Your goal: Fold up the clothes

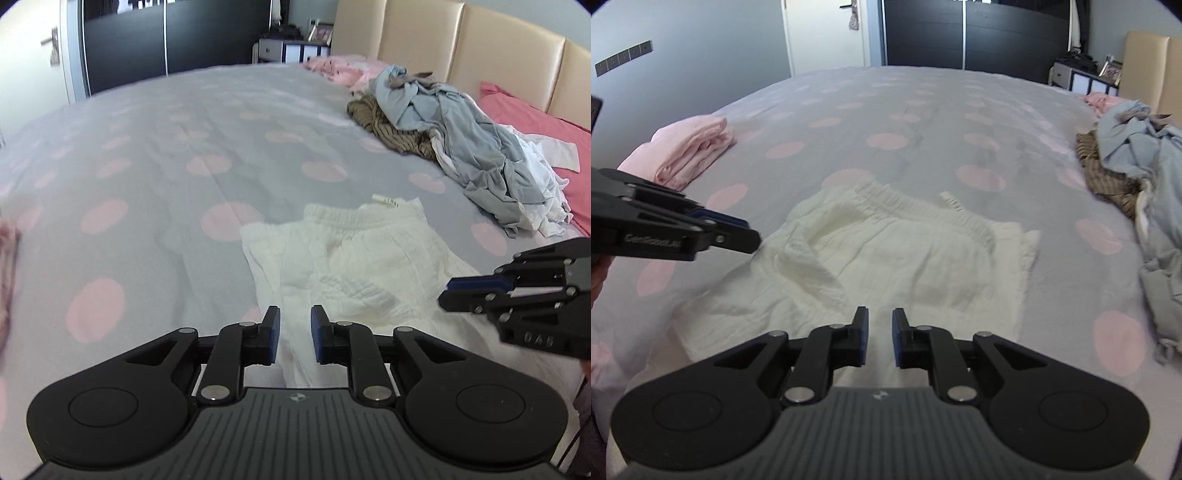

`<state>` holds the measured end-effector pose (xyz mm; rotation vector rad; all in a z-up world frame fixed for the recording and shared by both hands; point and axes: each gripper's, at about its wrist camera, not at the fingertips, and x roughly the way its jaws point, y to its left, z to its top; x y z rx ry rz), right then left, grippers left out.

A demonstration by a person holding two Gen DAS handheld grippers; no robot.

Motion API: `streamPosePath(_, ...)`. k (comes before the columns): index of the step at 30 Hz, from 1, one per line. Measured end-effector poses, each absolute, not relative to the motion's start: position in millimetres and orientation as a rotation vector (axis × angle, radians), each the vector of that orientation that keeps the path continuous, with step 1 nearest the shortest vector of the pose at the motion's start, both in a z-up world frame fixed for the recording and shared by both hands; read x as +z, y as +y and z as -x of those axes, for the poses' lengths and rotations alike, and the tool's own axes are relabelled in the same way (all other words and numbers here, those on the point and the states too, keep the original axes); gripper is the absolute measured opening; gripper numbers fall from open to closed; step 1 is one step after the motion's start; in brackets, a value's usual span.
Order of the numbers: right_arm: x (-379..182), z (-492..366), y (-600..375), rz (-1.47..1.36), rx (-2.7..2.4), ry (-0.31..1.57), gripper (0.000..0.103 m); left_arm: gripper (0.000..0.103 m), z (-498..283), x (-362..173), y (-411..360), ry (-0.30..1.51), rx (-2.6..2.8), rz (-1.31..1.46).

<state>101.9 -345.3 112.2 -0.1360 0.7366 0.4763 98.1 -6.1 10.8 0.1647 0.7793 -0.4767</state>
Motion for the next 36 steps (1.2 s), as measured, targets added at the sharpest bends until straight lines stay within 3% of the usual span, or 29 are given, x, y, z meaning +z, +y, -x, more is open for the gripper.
streamPosePath(2,117.5,-97.6,-350.8,0.149,0.475,0.697,0.017,0.023,-90.4,18.3,-2.4,0.751,-0.484,-0.169)
streamPosePath(4,119.9,-92.5,-355.1,0.178,0.487,0.674,0.03,0.023,-82.3,24.6,1.8,0.735,-0.499,-0.179)
streamPosePath(5,121.0,-88.4,-357.8,0.194,0.495,0.664,0.031,0.024,-77.0,26.7,3.9,0.729,-0.506,-0.191)
streamPosePath(13,121.7,-45.5,-377.8,0.353,0.55,0.663,0.032,0.024,-20.9,24.1,23.5,0.73,-0.599,-0.351)
streamPosePath(18,119.0,-10.1,-387.7,0.473,0.629,0.683,0.038,0.024,18.4,16.3,26.2,0.739,-0.695,-0.502)
streamPosePath(25,104.8,39.2,-403.3,0.543,0.675,0.8,0.042,0.024,75.0,3.8,17.7,0.758,-0.836,-0.65)
streamPosePath(29,96.0,71.4,-405.5,0.651,0.731,0.802,0.045,0.027,101.8,-1.7,7.4,0.715,-0.897,-0.758)
streamPosePath(31,90.3,84.5,-405.7,0.691,0.756,0.812,0.053,0.03,114.1,-6.6,3.4,0.7,-0.928,-0.809)
streamPosePath(33,87.2,94.4,-408.5,0.712,0.758,0.825,0.06,0.039,125.7,-12.1,0.8,0.677,-0.951,-0.87)
streamPosePath(36,84.8,104.9,-409.5,0.749,0.773,0.829,0.066,0.043,141.1,-19.2,-1.6,0.638,-0.984,-0.954)
